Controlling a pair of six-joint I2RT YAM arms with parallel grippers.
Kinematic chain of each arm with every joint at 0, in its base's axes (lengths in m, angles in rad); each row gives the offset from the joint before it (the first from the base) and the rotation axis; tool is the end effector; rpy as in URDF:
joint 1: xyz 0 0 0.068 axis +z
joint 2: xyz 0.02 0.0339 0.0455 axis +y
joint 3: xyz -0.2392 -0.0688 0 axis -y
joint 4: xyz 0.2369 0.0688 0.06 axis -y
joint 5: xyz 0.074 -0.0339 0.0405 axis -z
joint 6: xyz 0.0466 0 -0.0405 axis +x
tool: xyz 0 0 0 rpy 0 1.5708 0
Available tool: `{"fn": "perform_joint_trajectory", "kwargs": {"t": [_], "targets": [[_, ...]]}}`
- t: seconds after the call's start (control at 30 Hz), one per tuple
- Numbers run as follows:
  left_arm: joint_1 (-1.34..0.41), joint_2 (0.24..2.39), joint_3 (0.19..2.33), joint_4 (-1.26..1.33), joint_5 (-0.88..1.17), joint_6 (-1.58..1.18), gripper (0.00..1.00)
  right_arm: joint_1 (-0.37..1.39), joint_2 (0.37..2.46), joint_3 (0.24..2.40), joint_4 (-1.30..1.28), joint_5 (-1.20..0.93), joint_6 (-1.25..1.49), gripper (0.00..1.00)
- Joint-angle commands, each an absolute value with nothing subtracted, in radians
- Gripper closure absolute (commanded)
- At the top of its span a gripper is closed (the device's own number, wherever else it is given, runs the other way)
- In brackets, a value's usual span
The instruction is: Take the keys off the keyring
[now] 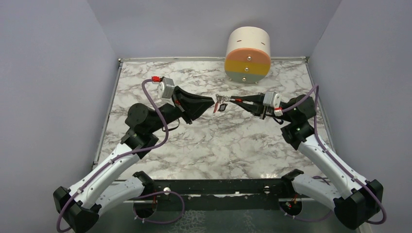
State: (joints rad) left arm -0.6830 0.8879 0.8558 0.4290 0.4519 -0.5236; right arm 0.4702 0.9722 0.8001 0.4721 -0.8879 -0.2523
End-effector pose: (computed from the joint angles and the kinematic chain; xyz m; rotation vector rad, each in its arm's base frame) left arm 0.1537 -0.1513 0.3962 0.5312 1.2139 -1.3053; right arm 0.1866 0.1354 0.3602 -1.1446 0.8464 0.7420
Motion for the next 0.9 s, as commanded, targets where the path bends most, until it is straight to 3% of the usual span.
{"fn": "perform_joint_trajectory", "kwargs": {"t": [0.0, 0.57, 0.87], "targets": [[-0.689, 0.872, 0.855, 0.41, 0.442, -0.503, 0.82, 0.472, 0.963, 0.811, 0.504, -0.847, -0.264, 0.98], [-0.689, 0.908, 0.865, 0.413, 0.464, -0.44, 0.83, 0.474, 0.952, 0.805, 0.509, -0.856, -0.256, 0.98], [-0.689, 0.768, 0.735, 0.333, 0.02, -0.124, 0.86, 0.473, 0.947, 0.809, 0.504, -0.876, -0.253, 0.98]]}}
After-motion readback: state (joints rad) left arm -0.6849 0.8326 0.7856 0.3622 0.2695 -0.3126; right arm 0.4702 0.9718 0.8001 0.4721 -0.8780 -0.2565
